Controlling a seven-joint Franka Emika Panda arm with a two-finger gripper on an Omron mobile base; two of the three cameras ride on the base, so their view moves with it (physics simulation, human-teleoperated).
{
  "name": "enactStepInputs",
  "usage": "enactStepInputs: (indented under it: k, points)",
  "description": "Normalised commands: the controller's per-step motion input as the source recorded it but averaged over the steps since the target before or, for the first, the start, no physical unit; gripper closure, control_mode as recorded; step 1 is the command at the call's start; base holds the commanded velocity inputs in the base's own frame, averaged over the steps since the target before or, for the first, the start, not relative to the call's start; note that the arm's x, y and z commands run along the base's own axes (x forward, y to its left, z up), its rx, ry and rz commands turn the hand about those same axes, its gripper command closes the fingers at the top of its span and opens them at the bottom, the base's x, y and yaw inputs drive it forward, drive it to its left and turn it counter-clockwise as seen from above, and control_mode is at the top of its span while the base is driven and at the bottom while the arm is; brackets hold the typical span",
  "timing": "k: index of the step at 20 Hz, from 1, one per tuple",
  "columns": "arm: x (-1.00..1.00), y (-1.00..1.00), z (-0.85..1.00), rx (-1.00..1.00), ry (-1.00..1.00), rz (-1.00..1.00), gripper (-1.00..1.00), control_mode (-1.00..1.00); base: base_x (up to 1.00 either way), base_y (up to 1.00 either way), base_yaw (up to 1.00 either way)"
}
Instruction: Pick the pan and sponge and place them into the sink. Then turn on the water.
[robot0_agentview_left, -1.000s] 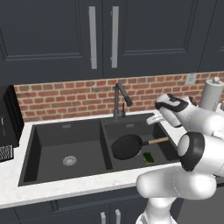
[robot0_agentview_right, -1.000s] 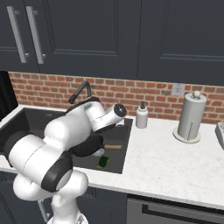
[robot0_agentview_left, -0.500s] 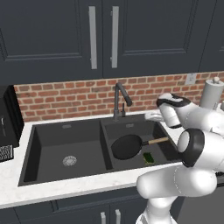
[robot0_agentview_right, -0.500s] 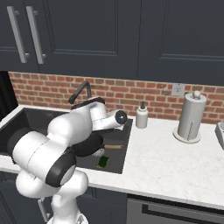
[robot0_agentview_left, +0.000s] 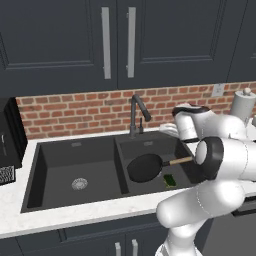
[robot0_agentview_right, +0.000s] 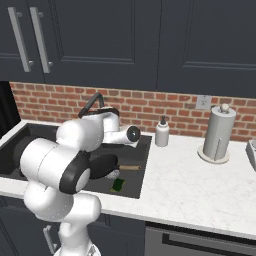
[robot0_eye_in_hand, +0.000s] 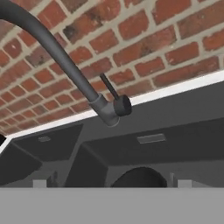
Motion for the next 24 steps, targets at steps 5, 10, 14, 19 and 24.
enactStepInputs:
  k: [5, 10, 14, 19, 24]
  points:
    - [0.23, 0.00, 0.00, 0.04, 0.00, 0.01, -1.00, -1.00, 0.00, 0.00, 0.00]
    - [0.14, 0.00, 0.00, 0.05, 0.00, 0.00, -1.00, -1.00, 0.00, 0.00, 0.00]
    - [0.12, 0.02, 0.00, 0.06, 0.00, 0.00, -1.00, -1.00, 0.00, 0.00, 0.00]
    - [0.12, 0.08, 0.00, 0.06, 0.00, 0.00, -1.00, -1.00, 0.00, 0.00, 0.00]
    - [0.14, 0.18, 0.00, 0.02, 0.00, 0.00, -1.00, -1.00, 0.00, 0.00, 0.00]
